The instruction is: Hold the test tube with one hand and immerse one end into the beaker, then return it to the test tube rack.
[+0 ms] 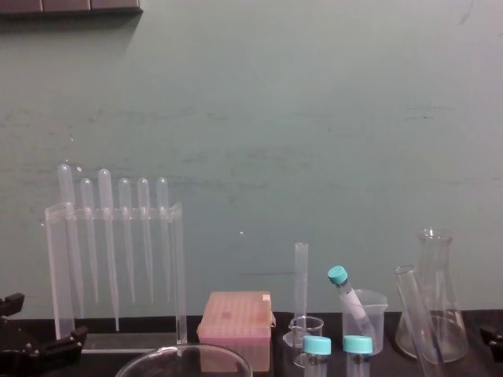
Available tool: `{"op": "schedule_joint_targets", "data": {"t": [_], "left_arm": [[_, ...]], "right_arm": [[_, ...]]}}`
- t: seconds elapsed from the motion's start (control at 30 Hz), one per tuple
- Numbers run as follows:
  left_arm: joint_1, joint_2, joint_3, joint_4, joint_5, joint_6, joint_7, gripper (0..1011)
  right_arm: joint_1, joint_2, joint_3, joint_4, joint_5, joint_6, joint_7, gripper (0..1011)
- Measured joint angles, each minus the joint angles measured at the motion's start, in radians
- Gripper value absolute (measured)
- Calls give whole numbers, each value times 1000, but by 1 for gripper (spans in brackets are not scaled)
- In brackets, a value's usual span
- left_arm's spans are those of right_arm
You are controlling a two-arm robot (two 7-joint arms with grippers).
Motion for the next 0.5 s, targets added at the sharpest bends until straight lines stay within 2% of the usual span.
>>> {"op": "schedule_joint_targets", "data": {"t": [0.5], "left_arm": [[0, 0, 0, 0, 0, 0, 0, 1000]], "right_arm": [[0, 2, 6, -2, -8, -4, 1, 1000]]}}
